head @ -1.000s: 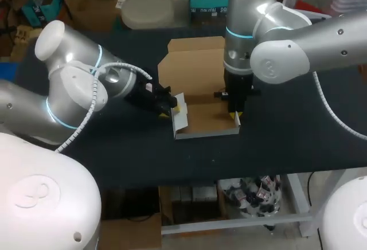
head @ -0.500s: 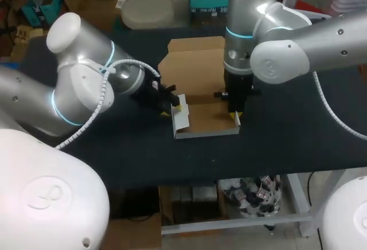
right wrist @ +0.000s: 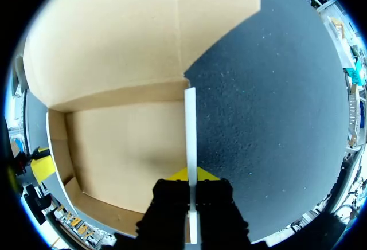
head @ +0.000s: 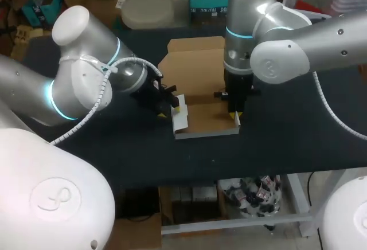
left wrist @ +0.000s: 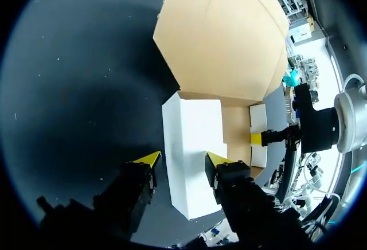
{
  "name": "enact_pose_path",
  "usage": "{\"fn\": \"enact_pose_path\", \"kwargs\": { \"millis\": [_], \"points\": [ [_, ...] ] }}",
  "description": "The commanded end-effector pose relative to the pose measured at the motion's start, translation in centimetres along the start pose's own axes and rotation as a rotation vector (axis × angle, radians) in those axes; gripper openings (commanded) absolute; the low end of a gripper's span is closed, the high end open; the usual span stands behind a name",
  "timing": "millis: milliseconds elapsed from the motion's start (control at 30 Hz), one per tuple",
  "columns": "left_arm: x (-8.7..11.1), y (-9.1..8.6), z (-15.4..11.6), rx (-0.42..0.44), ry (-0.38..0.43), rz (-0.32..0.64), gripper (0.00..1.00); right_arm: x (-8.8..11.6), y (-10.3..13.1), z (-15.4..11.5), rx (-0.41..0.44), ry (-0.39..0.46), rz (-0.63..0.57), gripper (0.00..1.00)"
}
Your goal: Assemble the packaging by folding the flat box into shape, placing the metal phone stand inside, and closing the box properly
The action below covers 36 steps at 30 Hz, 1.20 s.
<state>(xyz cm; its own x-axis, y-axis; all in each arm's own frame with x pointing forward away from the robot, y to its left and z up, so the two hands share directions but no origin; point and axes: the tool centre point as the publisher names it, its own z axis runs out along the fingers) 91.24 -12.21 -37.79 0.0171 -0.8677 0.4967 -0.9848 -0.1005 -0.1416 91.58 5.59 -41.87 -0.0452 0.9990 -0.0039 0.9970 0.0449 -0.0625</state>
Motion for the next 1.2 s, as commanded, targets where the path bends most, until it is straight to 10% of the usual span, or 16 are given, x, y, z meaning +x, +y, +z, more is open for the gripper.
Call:
{"fn": "enact_pose_path", "kwargs": {
  "millis": [33, 1200],
  "points": [
    [0.1, -0.2, -0.9, -0.039, -0.145, 0.007, 0.49, 0.1, 0.0, -0.1, 0.003, -0.003, 0.001, 0.00],
    [1.1, 0.8, 0.3, -0.058, -0.213, 0.026, 0.61, 0.1, 0.0, -0.1, 0.003, -0.003, 0.001, 0.00]
  ]
}}
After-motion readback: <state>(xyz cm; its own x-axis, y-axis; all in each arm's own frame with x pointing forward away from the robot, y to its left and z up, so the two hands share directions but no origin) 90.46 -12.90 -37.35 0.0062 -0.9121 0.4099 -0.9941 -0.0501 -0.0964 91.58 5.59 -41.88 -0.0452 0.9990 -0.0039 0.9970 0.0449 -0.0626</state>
